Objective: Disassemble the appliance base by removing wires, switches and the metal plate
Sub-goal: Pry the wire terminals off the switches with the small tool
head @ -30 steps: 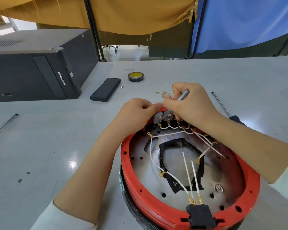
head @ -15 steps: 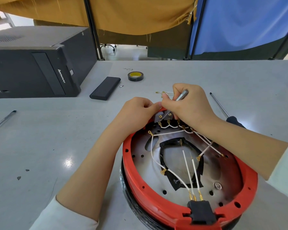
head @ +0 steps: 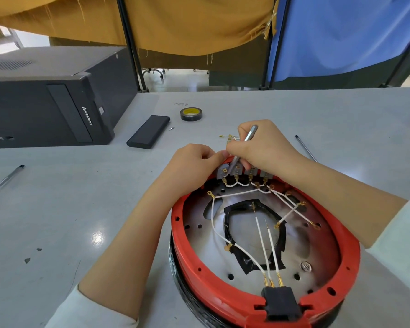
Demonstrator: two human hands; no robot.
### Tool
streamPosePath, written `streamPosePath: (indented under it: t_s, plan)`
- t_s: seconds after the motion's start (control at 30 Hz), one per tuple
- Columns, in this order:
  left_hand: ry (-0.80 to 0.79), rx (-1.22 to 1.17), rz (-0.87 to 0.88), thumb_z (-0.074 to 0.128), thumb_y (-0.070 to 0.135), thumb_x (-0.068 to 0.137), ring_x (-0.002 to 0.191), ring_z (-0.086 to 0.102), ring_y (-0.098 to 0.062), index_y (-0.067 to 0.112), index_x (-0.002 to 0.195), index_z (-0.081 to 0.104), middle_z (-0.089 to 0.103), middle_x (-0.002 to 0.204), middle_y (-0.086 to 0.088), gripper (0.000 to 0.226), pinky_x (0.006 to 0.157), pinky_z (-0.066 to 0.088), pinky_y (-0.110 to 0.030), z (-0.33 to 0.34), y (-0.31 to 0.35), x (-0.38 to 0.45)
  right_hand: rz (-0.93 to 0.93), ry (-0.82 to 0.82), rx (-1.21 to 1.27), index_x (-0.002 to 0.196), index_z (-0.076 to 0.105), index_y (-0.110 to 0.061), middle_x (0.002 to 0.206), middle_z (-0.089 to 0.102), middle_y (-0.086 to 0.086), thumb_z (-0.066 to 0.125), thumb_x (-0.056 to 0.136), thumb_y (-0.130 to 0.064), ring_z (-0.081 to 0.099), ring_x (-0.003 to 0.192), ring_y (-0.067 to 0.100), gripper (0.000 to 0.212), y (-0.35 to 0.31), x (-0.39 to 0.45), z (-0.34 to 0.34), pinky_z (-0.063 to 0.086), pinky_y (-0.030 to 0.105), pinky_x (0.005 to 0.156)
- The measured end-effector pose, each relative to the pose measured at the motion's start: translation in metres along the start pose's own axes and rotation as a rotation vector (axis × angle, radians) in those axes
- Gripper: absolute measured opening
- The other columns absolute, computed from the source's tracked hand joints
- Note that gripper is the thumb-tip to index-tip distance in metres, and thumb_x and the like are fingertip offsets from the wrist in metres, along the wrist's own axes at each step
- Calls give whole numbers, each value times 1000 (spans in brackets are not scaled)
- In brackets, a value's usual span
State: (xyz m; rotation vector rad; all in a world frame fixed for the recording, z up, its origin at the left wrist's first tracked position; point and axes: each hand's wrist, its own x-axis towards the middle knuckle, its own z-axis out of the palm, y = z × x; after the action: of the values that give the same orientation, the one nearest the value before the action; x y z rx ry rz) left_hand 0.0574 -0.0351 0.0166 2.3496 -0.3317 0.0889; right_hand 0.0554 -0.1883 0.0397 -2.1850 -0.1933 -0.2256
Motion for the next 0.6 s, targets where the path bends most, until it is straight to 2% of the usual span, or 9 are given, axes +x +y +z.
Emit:
streamPosePath:
  t_s: [0.23,0.43,0.6]
  plan:
    - [0,7,2,49,51,90,43,41,2,7,75,62,45,53,5,48,41,32,-8,0,0,1,7,-6,-52,54,37,-13,39,47,4,59,77,-13,43,46,19,31,-2,4,3,40,29,56]
    - [-11,-27,-16,50,54,88,44,39,-4,4,78,63,48,56,1,52,42,32,-12,0,-1,-1,-88,131,9,55,35,-13,46,39,10,59,77,-12,39,32,8,32,5,-4,2,34,28,48]
    - [-13,-48,-10,49,54,87,45,33,-7,-3,83,60,44,58,-2,59,40,30,-13,1,-2,-1,-134,125,-23,52,34,-17,35,37,-6,60,78,-15,40,29,7,37,7,-6,5,38,33,44]
